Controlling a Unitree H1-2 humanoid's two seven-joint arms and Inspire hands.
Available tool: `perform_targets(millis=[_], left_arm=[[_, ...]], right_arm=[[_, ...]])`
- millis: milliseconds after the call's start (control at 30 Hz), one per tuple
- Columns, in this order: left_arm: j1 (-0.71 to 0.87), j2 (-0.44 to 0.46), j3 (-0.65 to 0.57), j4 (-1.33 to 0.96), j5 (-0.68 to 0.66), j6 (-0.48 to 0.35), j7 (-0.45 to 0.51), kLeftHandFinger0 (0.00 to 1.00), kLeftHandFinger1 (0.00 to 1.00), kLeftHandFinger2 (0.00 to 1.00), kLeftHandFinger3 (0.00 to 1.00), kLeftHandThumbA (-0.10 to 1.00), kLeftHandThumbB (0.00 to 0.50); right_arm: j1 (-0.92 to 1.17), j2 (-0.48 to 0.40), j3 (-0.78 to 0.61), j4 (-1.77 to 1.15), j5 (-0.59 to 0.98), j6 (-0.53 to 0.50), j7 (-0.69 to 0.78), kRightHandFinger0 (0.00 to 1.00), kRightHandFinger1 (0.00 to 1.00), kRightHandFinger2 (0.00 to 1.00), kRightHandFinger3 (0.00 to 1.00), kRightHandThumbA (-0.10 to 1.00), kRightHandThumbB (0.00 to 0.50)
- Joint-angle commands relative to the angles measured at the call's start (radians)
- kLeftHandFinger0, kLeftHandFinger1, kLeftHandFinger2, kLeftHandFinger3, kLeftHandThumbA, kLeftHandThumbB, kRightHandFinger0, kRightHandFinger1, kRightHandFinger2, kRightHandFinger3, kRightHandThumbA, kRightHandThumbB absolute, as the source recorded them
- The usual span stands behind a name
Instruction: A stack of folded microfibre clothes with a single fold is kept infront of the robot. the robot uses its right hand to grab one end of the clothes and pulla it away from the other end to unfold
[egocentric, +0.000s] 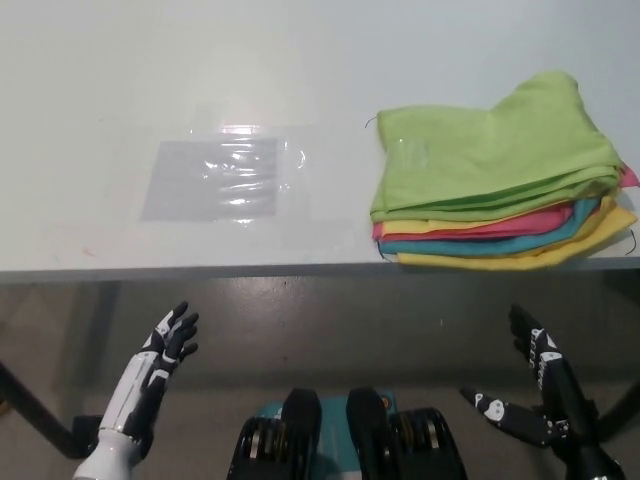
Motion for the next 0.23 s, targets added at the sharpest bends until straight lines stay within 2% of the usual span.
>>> perform_targets(millis=[0, 200], left_arm=[[-0.012, 0.01, -0.001, -0.015, 0.0, -0.041, -0.002, 1.0, 1.0, 1.0, 1.0, 0.87, 0.177], [0.002, 0.007, 0.001, -0.026, -0.002, -0.032, 0.001, 1.0, 1.0, 1.0, 1.0, 0.87, 0.161]], right_arm=[[-0.019, -0.012, 0.001, -0.015, 0.009, 0.011, 0.033, 1.0, 1.0, 1.0, 1.0, 0.9, 0.0], [-0.02, -0.017, 0.008, -0.022, 0.001, 0.016, 0.043, 1.0, 1.0, 1.0, 1.0, 0.93, 0.007]])
